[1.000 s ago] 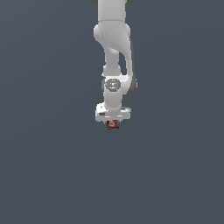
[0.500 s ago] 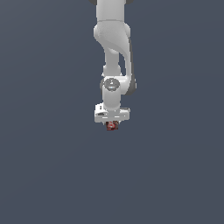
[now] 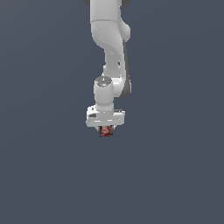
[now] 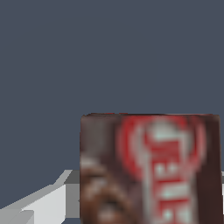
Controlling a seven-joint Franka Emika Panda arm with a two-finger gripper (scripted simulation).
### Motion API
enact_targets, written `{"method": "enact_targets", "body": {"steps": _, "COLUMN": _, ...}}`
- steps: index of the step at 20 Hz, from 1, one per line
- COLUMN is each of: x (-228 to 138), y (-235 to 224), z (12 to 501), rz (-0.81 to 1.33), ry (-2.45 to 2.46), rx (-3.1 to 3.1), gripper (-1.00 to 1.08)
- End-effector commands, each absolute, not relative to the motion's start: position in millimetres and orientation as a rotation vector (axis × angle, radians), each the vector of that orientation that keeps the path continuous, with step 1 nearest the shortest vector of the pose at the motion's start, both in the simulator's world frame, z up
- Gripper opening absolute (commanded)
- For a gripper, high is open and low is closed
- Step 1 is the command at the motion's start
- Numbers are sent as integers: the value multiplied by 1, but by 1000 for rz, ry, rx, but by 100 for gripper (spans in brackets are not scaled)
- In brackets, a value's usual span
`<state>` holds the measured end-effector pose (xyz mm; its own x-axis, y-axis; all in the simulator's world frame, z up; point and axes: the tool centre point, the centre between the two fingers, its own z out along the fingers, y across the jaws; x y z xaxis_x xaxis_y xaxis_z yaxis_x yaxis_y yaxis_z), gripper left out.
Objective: Pick up the object and move it to a goal position.
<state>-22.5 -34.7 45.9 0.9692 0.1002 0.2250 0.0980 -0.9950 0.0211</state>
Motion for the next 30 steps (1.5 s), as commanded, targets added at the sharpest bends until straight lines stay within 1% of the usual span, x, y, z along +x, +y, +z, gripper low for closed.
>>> {"method": "enact_targets", "body": {"steps": 1, "x": -4, "y": -47, "z": 58, "rz": 461, "ry": 158, "rx": 3090, "gripper": -100}}
{"method": "enact_targets", "body": {"steps": 8, "x": 46, "y": -81, "z": 99, "rz": 762, "ry": 163, "rx": 3022, "gripper": -100}}
{"method": "enact_targets", "body": {"steps": 14, "x": 80, "y": -109, "z": 140, "rz": 1002, "ry": 165, "rx": 2947, "gripper": -100}}
{"method": "enact_targets", "body": {"steps": 22, "x": 112, "y": -141, "z": 196, "rz": 1283, "ry": 167, "rx": 2834, "gripper": -100}}
{"method": "enact_targets", "body": {"steps": 30, "x": 134, "y": -174, "z": 259, "rz": 1559, "ry": 170, "rx": 2690, "gripper": -100}}
